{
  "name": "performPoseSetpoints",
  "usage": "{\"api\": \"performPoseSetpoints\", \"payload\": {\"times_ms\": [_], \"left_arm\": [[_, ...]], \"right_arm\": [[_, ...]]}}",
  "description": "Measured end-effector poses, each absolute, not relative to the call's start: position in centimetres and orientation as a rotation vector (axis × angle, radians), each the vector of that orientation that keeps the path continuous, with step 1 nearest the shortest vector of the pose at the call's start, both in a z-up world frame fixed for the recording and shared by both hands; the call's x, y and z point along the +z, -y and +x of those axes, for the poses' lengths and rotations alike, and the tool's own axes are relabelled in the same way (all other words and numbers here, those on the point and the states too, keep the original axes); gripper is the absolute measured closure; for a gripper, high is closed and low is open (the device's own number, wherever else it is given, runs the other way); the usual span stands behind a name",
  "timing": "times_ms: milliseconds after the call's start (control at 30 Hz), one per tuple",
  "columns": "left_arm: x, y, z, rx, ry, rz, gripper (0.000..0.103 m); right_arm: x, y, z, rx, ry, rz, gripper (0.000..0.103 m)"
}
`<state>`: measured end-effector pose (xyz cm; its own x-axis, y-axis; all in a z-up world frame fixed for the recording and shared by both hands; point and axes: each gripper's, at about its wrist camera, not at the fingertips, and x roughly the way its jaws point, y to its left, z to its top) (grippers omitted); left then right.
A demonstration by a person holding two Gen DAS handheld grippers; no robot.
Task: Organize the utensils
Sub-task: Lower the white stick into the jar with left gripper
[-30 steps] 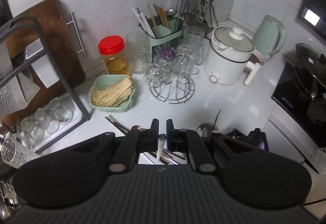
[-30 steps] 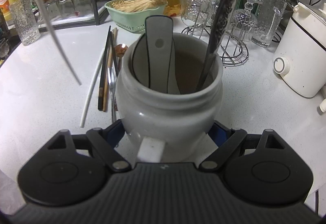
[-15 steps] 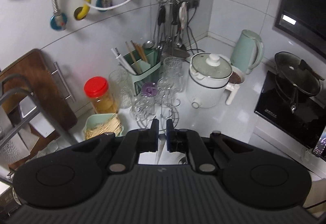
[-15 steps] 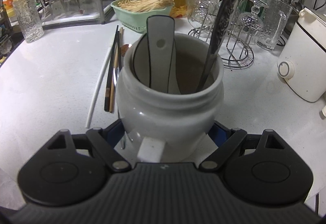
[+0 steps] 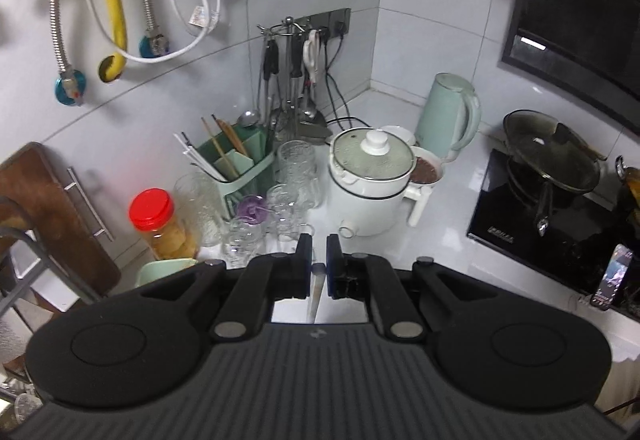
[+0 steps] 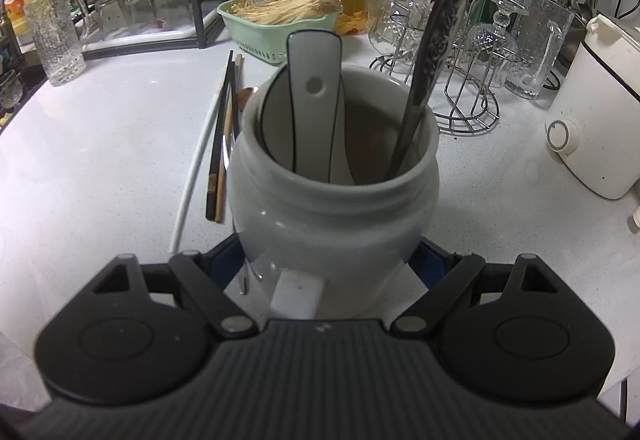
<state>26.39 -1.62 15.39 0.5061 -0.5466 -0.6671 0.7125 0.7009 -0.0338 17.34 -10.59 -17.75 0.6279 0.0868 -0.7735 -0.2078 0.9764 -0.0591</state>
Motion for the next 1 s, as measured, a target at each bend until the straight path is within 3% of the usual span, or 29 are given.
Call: {"api": "performPoseSetpoints", "payload": {"times_ms": [567,1000], "left_arm": [[8.8,5.7,28.4,-0.800,-0.722,0.252,0.095],[2.4,7.9,32.6,-0.753,-1.095,0.321,0.095]], "right_arm": [[-17.8,10.7,17.1,0.174,-0.863,-0.148,0.013],[-17.7,10.5,17.2,0.177,-0.869,-0.155,0.013]]}}
